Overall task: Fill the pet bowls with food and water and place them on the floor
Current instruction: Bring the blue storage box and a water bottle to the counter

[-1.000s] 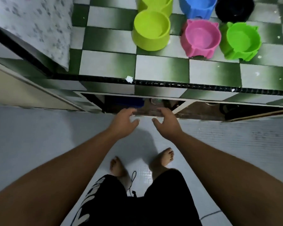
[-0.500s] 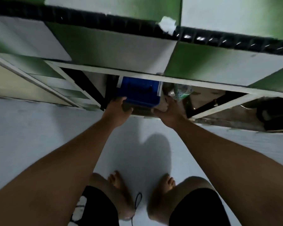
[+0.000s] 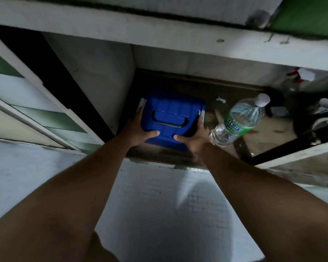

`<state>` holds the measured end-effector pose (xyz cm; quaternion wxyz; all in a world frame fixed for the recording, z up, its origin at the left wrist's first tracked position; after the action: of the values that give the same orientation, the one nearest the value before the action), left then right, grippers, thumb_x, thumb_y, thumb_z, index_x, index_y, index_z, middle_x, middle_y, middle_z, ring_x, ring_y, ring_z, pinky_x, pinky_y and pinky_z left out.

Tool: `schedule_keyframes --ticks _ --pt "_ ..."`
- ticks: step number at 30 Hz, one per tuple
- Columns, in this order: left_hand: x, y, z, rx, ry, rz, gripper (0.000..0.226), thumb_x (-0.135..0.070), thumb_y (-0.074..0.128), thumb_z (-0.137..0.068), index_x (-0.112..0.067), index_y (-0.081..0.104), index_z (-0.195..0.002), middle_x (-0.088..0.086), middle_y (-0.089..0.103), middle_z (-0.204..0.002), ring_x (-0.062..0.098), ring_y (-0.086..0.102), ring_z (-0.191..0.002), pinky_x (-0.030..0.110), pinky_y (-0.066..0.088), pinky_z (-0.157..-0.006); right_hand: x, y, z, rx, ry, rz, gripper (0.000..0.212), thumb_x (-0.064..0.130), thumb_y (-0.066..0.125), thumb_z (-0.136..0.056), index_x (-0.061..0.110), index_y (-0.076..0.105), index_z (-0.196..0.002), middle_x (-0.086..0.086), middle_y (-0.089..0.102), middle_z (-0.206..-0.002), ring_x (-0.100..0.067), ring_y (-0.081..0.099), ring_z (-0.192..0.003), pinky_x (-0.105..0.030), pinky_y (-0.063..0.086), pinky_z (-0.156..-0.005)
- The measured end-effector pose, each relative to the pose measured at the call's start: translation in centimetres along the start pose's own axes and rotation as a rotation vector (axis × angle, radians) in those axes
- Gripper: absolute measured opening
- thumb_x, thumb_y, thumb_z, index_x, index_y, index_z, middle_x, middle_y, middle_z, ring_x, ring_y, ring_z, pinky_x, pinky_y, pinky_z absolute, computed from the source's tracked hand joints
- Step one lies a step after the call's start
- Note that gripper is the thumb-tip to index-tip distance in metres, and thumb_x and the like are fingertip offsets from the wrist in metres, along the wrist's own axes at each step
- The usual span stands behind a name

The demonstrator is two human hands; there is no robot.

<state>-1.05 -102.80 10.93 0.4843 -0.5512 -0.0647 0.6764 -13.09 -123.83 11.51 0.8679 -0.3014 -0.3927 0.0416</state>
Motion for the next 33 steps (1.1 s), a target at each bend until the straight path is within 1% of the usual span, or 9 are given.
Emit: schedule_keyframes --ticks 3,8,11,14,17,21,25,29,33 --pt "0.1 0.2 -0.1 0.001 0.023 0.056 0.122 -0.052 0.086 -0.065 -0.045 0.009 -0.159 -0.002 0.042 -0.160 0.027 0.043 -0.144 0.056 0.039 -0.115 -0.2 -0.2 -0.5 0.009 0.010 -0.004 0.128 0.042 0.089 -0.069 0.038 -0.003 -0.159 -0.008 0.021 -0.155 -0.037 0.035 -0.141 -0.044 0.030 -0.120" --pt "0.3 1.0 3.6 -0.021 -0.097 0.065 0.146 -0.066 0.087 -0.052 -0.039 -0.006 -0.161 0.007 0.027 -0.167 0.033 0.033 -0.150 0.058 0.033 -0.120 0.0 -1.2 2.6 0.059 0.023 0.039 0.137 0.039 0.092 -0.064 0.038 -0.008 -0.158 -0.010 0.016 -0.159 -0.038 0.032 -0.143 -0.046 0.029 -0.121" --pt "-0.4 0.9 7.7 -0.062 -0.144 0.113 0.153 -0.080 0.085 -0.041 -0.040 -0.001 -0.161 0.007 0.031 -0.165 0.028 0.037 -0.148 0.052 0.036 -0.120 0.4 -2.8 7.3 0.085 0.040 0.003 0.141 0.035 0.095 -0.060 0.040 -0.007 -0.157 -0.011 0.014 -0.156 -0.039 0.031 -0.143 -0.047 0.036 -0.118" --pt "-2.9 -0.3 12.5 -0.075 -0.184 0.131 0.151 -0.080 0.087 -0.043 -0.047 -0.004 -0.159 0.007 0.032 -0.164 0.029 0.041 -0.145 0.050 0.040 -0.118 1.7 -5.6 12.7 0.094 0.034 -0.061 0.154 0.057 0.095 -0.045 0.037 -0.007 -0.158 -0.008 0.020 -0.157 -0.037 0.033 -0.142 -0.047 0.041 -0.114" --pt "-6.2 -1.9 18.0 -0.066 -0.152 0.116 0.149 -0.075 0.090 -0.048 -0.042 -0.001 -0.161 0.005 0.029 -0.164 0.027 0.037 -0.147 0.050 0.038 -0.119 1.2 -7.8 17.2 0.105 0.064 -0.097 0.156 0.057 0.095 -0.040 0.033 -0.004 -0.159 -0.007 0.031 -0.150 -0.028 0.040 -0.137 -0.043 0.043 -0.112" --pt "-10.4 -4.8 25.0 -0.032 -0.177 0.165 0.151 -0.079 0.086 -0.048 -0.040 -0.005 -0.162 -0.001 0.015 -0.169 0.017 0.025 -0.152 0.042 0.026 -0.126 2.5 -10.7 23.7 0.132 0.051 -0.135 0.153 0.072 0.089 -0.034 0.037 0.005 -0.158 -0.002 0.036 -0.152 -0.028 0.043 -0.136 -0.048 0.045 -0.110" --pt "-15.3 -8.7 30.9 0.019 -0.184 0.144 0.152 -0.075 0.087 -0.052 -0.040 -0.012 -0.161 0.007 0.023 -0.163 0.022 0.031 -0.147 0.039 0.027 -0.122 4.9 -13.2 29.8 0.106 0.011 -0.129 0.154 0.079 0.086 -0.033 0.041 0.002 -0.157 -0.001 0.031 -0.154 -0.030 0.043 -0.136 -0.052 0.046 -0.108" --pt "-19.1 -11.8 36.2 0.003 -0.208 0.132 0.142 -0.053 0.093 -0.064 -0.037 -0.008 -0.163 0.013 0.027 -0.154 0.025 0.035 -0.140 0.033 0.029 -0.113 10.3 -16.8 37.2 0.120 -0.010 -0.068 0.141 0.042 0.095 -0.060 0.029 -0.004 -0.159 -0.010 0.018 -0.153 -0.034 0.036 -0.138 -0.046 0.039 -0.115" --pt "-22.6 -14.9 41.4 -0.043 -0.253 0.144 0.140 -0.047 0.094 -0.066 -0.033 -0.005 -0.164 0.010 0.027 -0.152 0.027 0.039 -0.140 0.031 0.033 -0.113 12.8 -19.4 41.6 0.145 -0.039 -0.032 0.138 0.035 0.093 -0.066 0.027 -0.009 -0.158 -0.013 0.014 -0.152 -0.034 0.034 -0.139 -0.040 0.036 -0.116"
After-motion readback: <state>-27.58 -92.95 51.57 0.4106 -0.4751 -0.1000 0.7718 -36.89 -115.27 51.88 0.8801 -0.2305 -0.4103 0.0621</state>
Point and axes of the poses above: each hand's wrist, its own z-axis away from the middle knuckle, its own y-axis out of the palm, x = y × z, the point moved 1 cm from there along -z, towards the middle knuckle
